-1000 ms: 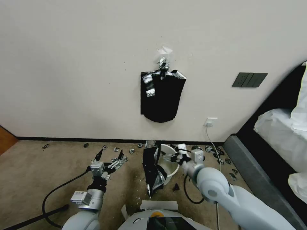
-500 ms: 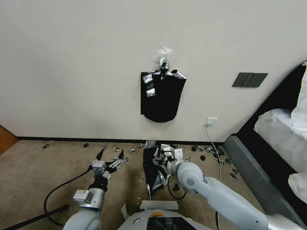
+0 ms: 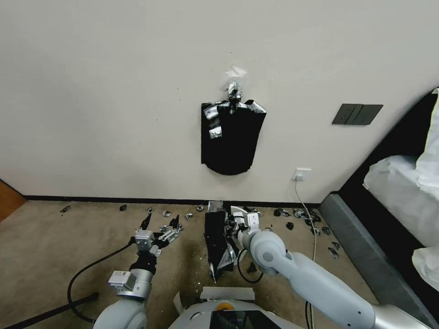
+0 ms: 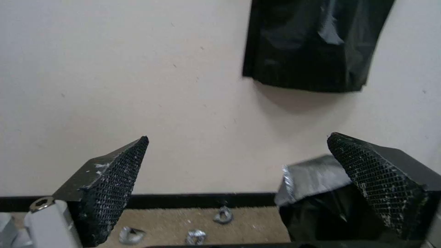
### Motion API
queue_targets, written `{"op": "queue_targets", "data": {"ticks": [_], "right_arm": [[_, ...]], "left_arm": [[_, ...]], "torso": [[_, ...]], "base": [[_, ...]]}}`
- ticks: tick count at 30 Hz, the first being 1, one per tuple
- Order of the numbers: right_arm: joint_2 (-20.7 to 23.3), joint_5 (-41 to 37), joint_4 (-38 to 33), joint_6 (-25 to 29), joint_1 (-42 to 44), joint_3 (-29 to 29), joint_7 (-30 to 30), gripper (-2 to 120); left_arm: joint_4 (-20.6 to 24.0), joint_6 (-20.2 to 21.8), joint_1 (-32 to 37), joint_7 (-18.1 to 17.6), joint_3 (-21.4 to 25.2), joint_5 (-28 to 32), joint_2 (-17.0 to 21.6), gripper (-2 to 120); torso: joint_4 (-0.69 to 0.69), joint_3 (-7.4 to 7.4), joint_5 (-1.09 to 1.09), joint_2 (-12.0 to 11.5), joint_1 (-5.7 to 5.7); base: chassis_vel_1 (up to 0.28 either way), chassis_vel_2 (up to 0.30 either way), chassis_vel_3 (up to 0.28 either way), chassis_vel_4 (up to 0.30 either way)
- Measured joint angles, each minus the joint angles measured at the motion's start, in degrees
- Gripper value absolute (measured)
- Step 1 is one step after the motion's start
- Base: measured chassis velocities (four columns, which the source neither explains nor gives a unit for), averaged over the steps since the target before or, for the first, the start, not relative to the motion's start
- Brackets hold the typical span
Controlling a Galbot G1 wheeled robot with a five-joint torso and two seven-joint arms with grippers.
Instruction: Place a trash bag onto the trash bin.
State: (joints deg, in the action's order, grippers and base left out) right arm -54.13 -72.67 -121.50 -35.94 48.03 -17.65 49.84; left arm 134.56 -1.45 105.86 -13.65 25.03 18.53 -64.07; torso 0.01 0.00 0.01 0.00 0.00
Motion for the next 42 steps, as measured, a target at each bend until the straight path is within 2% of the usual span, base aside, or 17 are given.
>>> {"op": "queue_targets", "data": {"ticks": [3,4,7,9,12,13,15,17,19,22,23,26,27,30,35,37,42], "right_arm": [[1.48,3.63,0.33,-0.10,-0.57,-0.60,-2.94,0],[1.48,3.63,0.33,-0.10,-0.57,-0.60,-2.94,0],[2.49,4.44,0.55,-0.07,-1.09,-0.64,-4.55,0],[2.51,4.52,0.64,-0.06,-1.14,-0.66,-4.68,0],[2.62,5.23,1.34,0.28,-1.17,-0.82,-5.71,0],[2.62,5.23,1.34,0.28,-1.17,-0.82,-5.71,0],[2.85,5.34,1.36,0.48,-1.01,-0.84,-5.93,0],[3.15,5.36,1.37,0.53,-0.98,-0.86,-6.00,0],[3.22,5.36,1.37,0.54,-0.98,-0.86,-6.00,0],[3.35,5.32,1.28,0.60,-0.98,-0.86,-5.97,0],[3.35,5.32,1.28,0.60,-0.98,-0.86,-5.97,0],[3.55,5.30,1.32,0.87,-1.00,-0.85,-5.97,0],[3.55,5.30,1.32,0.87,-1.00,-0.85,-5.97,0],[3.97,5.20,1.34,0.97,-1.18,-0.83,-5.97,0],[4.16,5.17,1.38,0.99,-1.19,-0.74,-5.97,0],[4.27,5.17,1.40,1.04,-0.99,-0.64,-5.97,0],[4.27,5.16,1.39,1.08,-0.89,-0.58,-5.98,0]], "left_arm": [[-0.45,4.90,-3.02,-3.01,-3.79,2.13,3.82,100],[-0.45,4.90,-3.02,-3.01,-3.79,2.13,3.82,100],[-2.01,11.00,-8.81,-9.84,-9.80,3.81,7.79,100],[-2.27,11.65,-9.64,-10.69,-10.68,4.36,8.30,100],[-4.82,15.58,-16.31,-14.71,-16.41,9.53,10.75,100],[-4.82,15.58,-16.31,-14.71,-16.41,9.53,10.75,100],[-6.95,17.58,-21.40,-16.73,-19.81,12.57,11.01,100],[-9.16,20.42,-28.15,-19.54,-23.88,15.92,9.98,100],[-10.41,21.81,-31.40,-20.72,-25.81,17.29,9.19,100],[-13.41,27.28,-38.77,-26.13,-30.57,22.07,6.70,100],[-13.41,27.28,-38.77,-26.13,-30.57,22.07,6.70,100],[-15.72,32.15,-42.82,-31.69,-33.29,27.91,4.58,100],[-15.72,32.15,-42.82,-31.69,-33.29,27.91,4.58,100],[-18.51,35.45,-45.90,-37.08,-34.55,34.16,2.15,100],[-20.67,36.04,-48.01,-39.15,-34.87,37.07,0.63,98],[-22.79,37.37,-50.21,-42.75,-34.87,41.18,-0.93,95],[-25.32,39.04,-51.80,-45.51,-34.98,44.54,-2.24,89]], "torso": [[-0.01,0.00,0.00,0.00,0.00],[-0.01,0.00,0.00,0.00,0.00],[-0.03,0.00,-0.03,0.00,0.00],[-0.02,0.00,-0.02,0.00,0.00],[0.01,0.00,0.00,0.00,0.00],[0.01,0.00,0.00,0.00,0.00],[0.00,0.00,0.00,0.00,0.00],[-0.01,0.00,-0.01,0.00,0.00],[-0.03,0.00,-0.01,0.00,0.00],[-0.03,0.00,0.00,0.00,0.00],[-0.03,0.00,0.00,0.00,0.00],[-0.01,0.01,0.01,0.00,0.00],[-0.01,0.01,0.01,0.00,0.00],[-0.01,0.00,0.00,0.00,0.00],[-0.01,0.01,0.00,0.00,0.00],[-0.01,0.00,0.00,0.00,0.00],[-0.01,0.00,0.00,0.00,0.00]], "base": [[0.000,0.000,0.000,0.000],[0.000,0.000,0.000,0.000],[0.000,0.000,0.000,0.000],[0.000,0.000,0.000,0.000],[0.000,0.000,0.000,0.000],[0.000,0.000,0.000,0.000],[0.000,0.000,0.000,0.000],[0.000,0.000,0.000,0.000],[0.000,0.000,0.000,0.000],[0.000,0.000,0.000,0.000],[0.000,0.000,0.000,0.000],[0.000,0.000,0.000,0.000],[0.000,0.000,0.000,0.000],[0.000,0.000,0.000,0.000],[0.000,0.000,0.000,0.000],[0.000,0.000,0.000,0.000],[0.000,0.000,0.000,0.000]]}}
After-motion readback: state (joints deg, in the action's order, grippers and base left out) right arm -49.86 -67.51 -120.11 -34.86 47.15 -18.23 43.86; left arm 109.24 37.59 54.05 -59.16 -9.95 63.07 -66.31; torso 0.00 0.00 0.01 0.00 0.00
